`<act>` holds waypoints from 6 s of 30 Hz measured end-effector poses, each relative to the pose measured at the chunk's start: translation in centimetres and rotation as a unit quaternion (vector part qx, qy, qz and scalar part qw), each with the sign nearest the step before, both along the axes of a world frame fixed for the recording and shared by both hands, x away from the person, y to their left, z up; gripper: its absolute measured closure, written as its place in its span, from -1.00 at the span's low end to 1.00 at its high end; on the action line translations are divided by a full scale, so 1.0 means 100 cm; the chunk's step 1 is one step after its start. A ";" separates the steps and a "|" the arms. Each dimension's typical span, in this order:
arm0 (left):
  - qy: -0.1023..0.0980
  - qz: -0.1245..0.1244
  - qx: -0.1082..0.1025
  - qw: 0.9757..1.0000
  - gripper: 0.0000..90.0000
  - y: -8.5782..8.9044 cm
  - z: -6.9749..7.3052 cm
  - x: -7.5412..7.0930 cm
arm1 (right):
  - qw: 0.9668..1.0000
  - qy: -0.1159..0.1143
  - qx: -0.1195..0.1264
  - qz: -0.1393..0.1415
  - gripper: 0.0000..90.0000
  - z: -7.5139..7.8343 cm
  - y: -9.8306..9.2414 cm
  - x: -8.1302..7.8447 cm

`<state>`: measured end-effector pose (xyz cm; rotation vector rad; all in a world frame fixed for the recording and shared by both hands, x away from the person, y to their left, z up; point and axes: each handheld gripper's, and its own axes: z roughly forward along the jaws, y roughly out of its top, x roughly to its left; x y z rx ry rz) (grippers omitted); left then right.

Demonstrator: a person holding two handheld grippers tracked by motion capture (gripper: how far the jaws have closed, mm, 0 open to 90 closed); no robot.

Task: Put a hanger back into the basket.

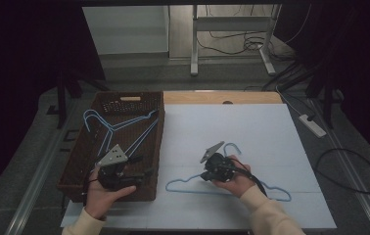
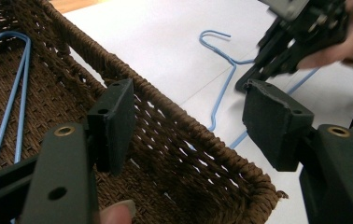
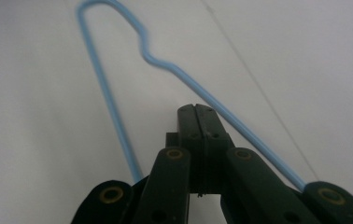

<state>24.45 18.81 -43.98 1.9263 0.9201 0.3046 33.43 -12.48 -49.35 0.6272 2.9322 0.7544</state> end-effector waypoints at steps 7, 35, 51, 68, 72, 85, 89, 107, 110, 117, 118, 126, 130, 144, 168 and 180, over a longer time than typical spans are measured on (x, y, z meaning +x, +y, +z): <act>0.000 -0.002 0.001 1.000 -0.20 0.000 0.000 0.000 | 0.998 0.006 0.001 0.056 1.00 -0.015 0.036 -0.002; 0.001 -0.002 0.003 1.000 -0.20 -0.001 -0.002 0.000 | 0.999 -0.028 0.016 -0.044 1.00 -0.020 0.028 0.050; 0.002 0.003 0.001 1.000 -0.20 0.001 -0.002 0.001 | 0.990 -0.044 0.038 -0.131 1.00 -0.004 -0.011 0.065; 0.004 0.001 0.003 1.000 -0.20 -0.001 -0.003 0.001 | 0.969 -0.027 0.076 -0.234 1.00 0.019 -0.153 -0.050; 0.004 0.002 0.003 1.000 -0.20 -0.001 -0.002 0.000 | 0.967 -0.009 0.043 -0.250 1.00 0.003 -0.174 -0.057; 0.003 0.002 0.004 1.000 -0.20 0.001 -0.002 0.000 | 0.978 0.019 0.026 -0.205 1.00 -0.008 -0.157 -0.087; 0.003 0.001 0.005 1.000 -0.20 0.001 -0.002 0.000 | 0.981 0.024 0.027 -0.192 1.00 -0.009 -0.147 -0.095; 0.001 0.003 0.004 1.000 -0.20 0.002 -0.001 0.000 | 0.993 0.037 0.042 -0.101 1.00 -0.016 -0.068 -0.092; 0.001 0.003 0.005 1.000 -0.20 0.002 -0.001 0.000 | 0.994 0.026 0.044 -0.092 1.00 -0.017 -0.058 -0.088; 0.000 0.002 0.005 1.000 -0.20 0.001 -0.001 0.000 | 0.995 0.012 0.054 -0.084 1.00 -0.019 -0.039 -0.077; 0.000 0.002 0.005 1.000 -0.20 0.001 -0.001 0.000 | 0.995 0.009 0.055 -0.083 1.00 -0.019 -0.036 -0.076; 0.000 0.004 0.003 1.000 -0.20 0.002 0.000 0.000 | 0.995 -0.003 0.062 -0.077 1.00 -0.021 -0.022 -0.067; -0.001 0.004 0.003 1.000 -0.20 0.003 0.000 -0.001 | 0.995 -0.001 0.064 -0.076 1.00 -0.022 -0.017 -0.062; -0.001 0.002 0.002 1.000 -0.20 0.002 0.000 -0.001 | 0.994 -0.005 0.080 -0.075 1.00 -0.024 -0.003 -0.050; 0.003 -0.001 0.002 1.000 -0.20 0.000 -0.002 0.000 | 0.991 -0.022 -0.005 -0.135 0.24 0.029 -0.144 0.026; 0.003 -0.002 0.003 1.000 -0.20 0.000 -0.003 0.000 | 0.991 0.023 -0.123 -0.044 0.19 0.014 -0.127 0.048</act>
